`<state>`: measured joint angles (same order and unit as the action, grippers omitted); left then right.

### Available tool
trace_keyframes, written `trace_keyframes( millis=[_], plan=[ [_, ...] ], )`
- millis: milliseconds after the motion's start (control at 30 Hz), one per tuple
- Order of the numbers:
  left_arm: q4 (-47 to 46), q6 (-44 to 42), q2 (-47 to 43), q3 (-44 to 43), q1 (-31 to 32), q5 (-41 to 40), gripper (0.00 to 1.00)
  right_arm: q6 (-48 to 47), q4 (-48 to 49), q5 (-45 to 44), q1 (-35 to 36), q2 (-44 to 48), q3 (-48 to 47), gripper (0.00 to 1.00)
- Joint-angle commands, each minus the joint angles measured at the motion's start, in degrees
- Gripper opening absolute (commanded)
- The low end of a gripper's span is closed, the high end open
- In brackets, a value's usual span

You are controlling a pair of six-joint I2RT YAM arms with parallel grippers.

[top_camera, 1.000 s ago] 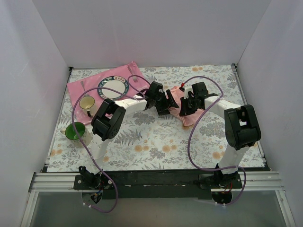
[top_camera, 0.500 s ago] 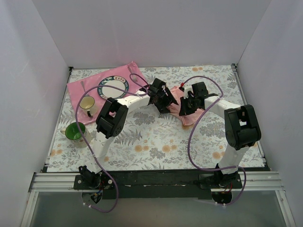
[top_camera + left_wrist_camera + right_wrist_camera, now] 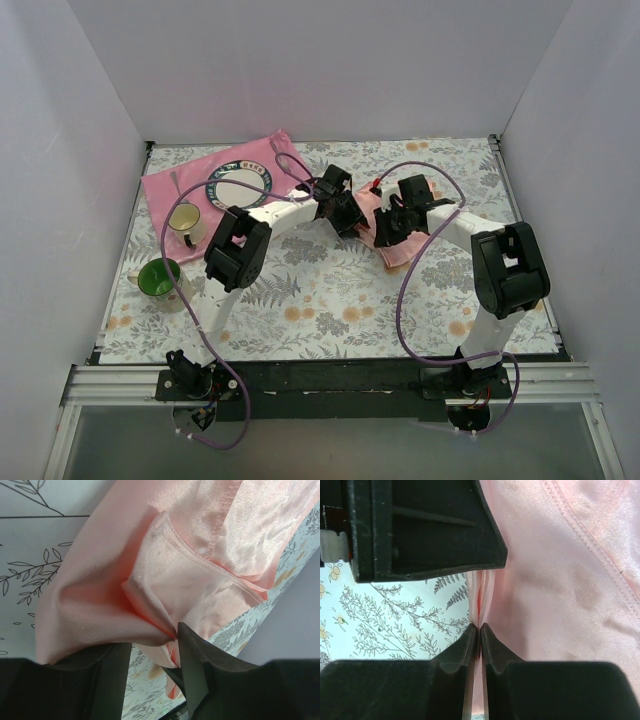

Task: Fold the napkin, place the utensils inside, and roll it up
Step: Roll the napkin with the utensil

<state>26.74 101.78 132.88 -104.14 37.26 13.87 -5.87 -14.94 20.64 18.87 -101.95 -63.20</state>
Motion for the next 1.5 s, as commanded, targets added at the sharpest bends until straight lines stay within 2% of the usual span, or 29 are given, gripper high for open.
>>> trace_keyframes(
  millis=[0, 100, 167, 367, 600, 700, 733, 833, 1133, 1467],
  plan=[
    [2.6, -2.2, -0.5, -3.1, 0.1, -1.7, 0.38, -1.6, -0.1, -0.4, 0.9, 2.7, -0.6, 0.15],
    [2.8, -2.7, -0.3, -3.8, 0.1, -2.1, 0.29, -1.6, -0.2, -0.3, 0.8, 3.1, -0.3, 0.17],
    [2.8, -2.8, -0.4, -3.9, 0.1, -1.6, 0.22, -1.3, -0.4, 0.0, 0.8, 3.2, -0.6, 0.23],
    [3.0, -3.4, -1.2, -3.0, 0.1, -1.5, 0.18, 2.7, -3.4, 1.6, 0.0, 3.8, -4.2, 0.37],
    [2.4, -3.3, -1.8, -2.1, 0.1, -0.5, 0.17, 5.4, -4.7, 0.8, -3.4, 3.2, -8.3, 0.41],
    [2.1, -3.3, -2.2, -2.3, 0.1, -0.3, 0.16, 5.4, -4.7, 0.8, -3.8, 0.2, -10.5, 0.35],
    [2.1, -3.2, -2.4, -2.3, 0.1, -0.3, 0.15, 5.4, -4.8, 0.5, -3.8, -0.8, -11.1, 0.27],
    [1.8, -3.0, -2.8, -2.2, 0.1, -0.2, 0.15, 5.4, -4.6, -0.3, -3.8, -4.1, -12.4, 0.18],
    [0.9, -2.5, -3.3, -1.5, 0.2, 0.5, 0.13, 6.0, -2.3, -2.7, -3.8, -7.4, -11.9, 0.13],
    [0.4, -2.5, -3.9, -1.8, 0.3, 0.7, 0.12, 6.0, -0.7, -0.7, -3.8, -8.9, -9.6, 0.11]
  ],
)
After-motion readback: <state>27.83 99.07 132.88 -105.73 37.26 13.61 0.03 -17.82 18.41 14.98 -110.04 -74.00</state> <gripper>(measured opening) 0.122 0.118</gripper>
